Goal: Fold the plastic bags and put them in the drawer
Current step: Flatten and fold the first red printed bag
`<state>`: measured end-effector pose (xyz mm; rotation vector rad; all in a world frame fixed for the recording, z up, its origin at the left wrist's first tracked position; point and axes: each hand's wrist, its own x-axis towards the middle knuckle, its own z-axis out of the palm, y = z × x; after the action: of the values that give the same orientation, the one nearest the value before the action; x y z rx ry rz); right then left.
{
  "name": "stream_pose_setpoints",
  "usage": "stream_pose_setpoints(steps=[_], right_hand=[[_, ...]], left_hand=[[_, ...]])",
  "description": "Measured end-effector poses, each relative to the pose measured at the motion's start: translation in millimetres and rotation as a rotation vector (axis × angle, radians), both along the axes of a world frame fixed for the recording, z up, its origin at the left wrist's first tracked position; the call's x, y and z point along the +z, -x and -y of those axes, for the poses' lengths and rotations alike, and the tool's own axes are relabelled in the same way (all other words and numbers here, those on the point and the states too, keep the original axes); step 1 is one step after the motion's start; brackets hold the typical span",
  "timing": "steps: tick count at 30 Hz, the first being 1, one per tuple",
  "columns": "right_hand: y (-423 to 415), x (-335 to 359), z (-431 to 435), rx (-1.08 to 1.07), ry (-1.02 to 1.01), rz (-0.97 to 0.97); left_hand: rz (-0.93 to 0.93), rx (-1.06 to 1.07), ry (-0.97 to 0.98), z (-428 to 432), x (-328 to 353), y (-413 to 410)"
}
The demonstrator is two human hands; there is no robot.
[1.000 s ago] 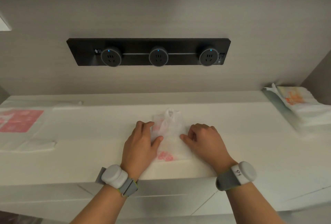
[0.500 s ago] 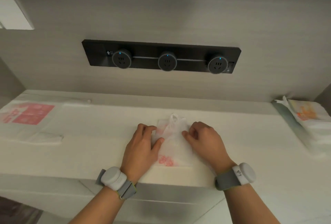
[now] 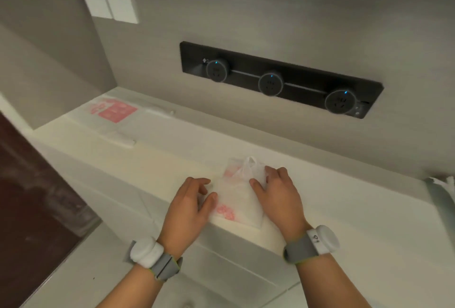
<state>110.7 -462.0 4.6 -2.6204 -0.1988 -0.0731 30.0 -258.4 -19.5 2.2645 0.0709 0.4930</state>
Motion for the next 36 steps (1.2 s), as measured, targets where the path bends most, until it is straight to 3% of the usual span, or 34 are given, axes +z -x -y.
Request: stream_pose_setpoints(steps=[5,11,18,28,33,36], right_hand=[[15.9,-5.5,-14.4,0.089,-0.034,0.033],[39.5,-6.3,-38.9,0.132,-0.070,0.025],[64.6,-1.3,-67.8,0.140,-0.099,-0.005],[99.8,-1.2,-102.7,0.063,-0.202,-0.022],[116.5,-0.7,-110.4,-0.020,-0.351,-0.011],[125.9,4.7,-112.8,-0.106,-0.543,-0.082]], left_hand=[[-0.088,0.202,0.052,-13.0,2.3,41.3],[-0.255,0.200,0.570,-12.6,0.0,62.3],[-0.263,0.154,0.850,-23.5,7.8,67.7],[-0.208,0.060,0.915,-56.3,1.6,82.3],[-0.122,-0.058,0.943,-67.8,12.0,87.3],[-0.087,-0.093,0.979,-71.7,17.8,88.3]])
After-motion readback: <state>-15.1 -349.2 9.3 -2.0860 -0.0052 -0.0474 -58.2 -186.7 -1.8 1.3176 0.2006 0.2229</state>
